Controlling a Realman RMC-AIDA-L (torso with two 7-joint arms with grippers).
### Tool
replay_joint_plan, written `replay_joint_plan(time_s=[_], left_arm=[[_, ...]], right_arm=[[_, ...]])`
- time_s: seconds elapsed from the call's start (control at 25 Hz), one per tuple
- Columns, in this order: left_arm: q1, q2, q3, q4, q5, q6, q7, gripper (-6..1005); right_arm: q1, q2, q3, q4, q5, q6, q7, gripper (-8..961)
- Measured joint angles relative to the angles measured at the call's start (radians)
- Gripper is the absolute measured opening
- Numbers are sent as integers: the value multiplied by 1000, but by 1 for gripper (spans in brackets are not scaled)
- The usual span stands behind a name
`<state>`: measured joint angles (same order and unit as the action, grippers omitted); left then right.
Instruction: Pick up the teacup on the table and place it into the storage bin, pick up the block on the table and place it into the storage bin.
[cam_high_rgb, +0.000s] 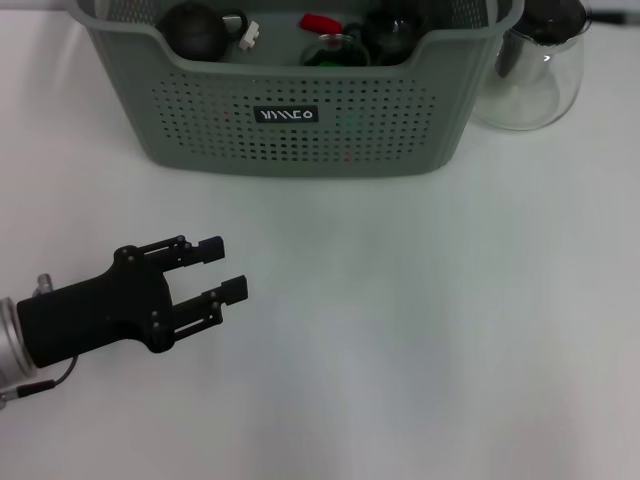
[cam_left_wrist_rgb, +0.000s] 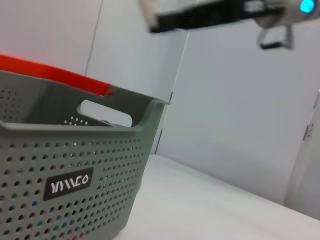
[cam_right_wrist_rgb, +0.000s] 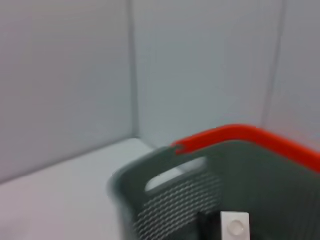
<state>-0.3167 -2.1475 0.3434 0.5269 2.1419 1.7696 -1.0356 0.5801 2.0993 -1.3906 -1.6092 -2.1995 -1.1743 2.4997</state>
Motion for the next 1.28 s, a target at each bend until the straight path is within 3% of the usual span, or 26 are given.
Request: replay_joint_plan(time_s=[0.12, 0.36, 0.52, 0.6, 0.88, 1.08, 1.2, 1.28], left_arm=[[0, 0, 0, -1, 0, -6, 0, 574], [1, -2, 0, -10, 0, -8, 0, 574], [-5, -2, 1, -14, 1, -8, 0, 574], [-7, -3, 4, -15, 1, -7, 0, 575], [-8, -3, 2, -15, 1, -1, 0, 575], [-7, -3, 1, -15, 1, -1, 0, 575], [-5, -3, -1, -15, -1, 2, 0, 575], [-5, -2, -4, -14, -9, 8, 0, 575]], right_arm=[[111, 0, -22, 159, -70, 119, -1, 203], [439, -5, 53, 680, -139, 255, -13, 203], [589, -6, 97, 935, -183, 356, -17, 203], [626, -7, 104, 1001, -195, 380, -17, 203], [619, 0, 84, 1024, -236, 393, -18, 203], [555, -1, 87, 932, -210, 386, -21, 304], [453, 1, 83, 796, -111, 376, -86, 548], [352, 1, 84, 682, 46, 350, -210, 625]])
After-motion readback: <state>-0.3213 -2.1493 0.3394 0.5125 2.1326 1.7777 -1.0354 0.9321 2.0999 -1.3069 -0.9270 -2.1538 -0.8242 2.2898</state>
